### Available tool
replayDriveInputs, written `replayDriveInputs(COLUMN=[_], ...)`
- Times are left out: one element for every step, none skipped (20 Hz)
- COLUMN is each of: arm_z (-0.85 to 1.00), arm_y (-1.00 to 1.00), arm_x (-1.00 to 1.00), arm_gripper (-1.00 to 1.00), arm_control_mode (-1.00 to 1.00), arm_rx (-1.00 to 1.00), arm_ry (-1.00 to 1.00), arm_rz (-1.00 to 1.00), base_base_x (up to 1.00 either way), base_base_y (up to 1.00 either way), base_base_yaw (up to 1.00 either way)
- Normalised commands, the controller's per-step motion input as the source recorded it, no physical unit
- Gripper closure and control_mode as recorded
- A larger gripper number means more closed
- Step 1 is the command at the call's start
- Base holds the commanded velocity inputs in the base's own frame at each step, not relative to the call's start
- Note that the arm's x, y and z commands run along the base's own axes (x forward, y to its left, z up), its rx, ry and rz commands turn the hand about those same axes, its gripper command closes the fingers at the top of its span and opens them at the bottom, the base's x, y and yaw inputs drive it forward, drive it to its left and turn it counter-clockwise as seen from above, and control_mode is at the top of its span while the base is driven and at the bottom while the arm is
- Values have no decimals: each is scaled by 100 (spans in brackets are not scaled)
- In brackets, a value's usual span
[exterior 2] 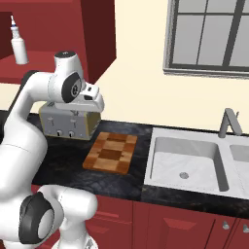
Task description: Move the cutting board and knife to the sink. Then move spray from the cabinet to the counter.
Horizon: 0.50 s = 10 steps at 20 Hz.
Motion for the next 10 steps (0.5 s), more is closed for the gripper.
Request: replayDriveInputs(arm_z=[0, 0, 0, 0, 0, 1, 5, 6, 6, 9], arm_y=[0, 0, 0, 0, 0, 0, 0, 0, 0, 0], arm_x=[-2, -14, -26, -39, -36, -38, -41, -42, -44, -37], arm_gripper=[-100, -100, -100, -100, -100, -100, -100, -100, -100, -100], arm_control_mode=[-100, -100, -100, -100, -100, -100, -100, -100, -100, -100], arm_rx=[0, 0, 0, 0, 0, 0, 0, 0, 0, 0], arm_ry=[0, -3, -5, -9, -12, -15, -19, -20, -22, -23], arm_rz=[0, 0, 0, 0, 0, 1, 1, 2, 2, 0], base_base_x=[0, 0, 0, 0, 0, 0, 0, 0, 0, 0], base_base_y=[0, 0, 0, 0, 0, 0, 0, 0, 0, 0], base_base_yaw=[0, 0, 0, 0, 0, 0, 0, 0, 0, 0])
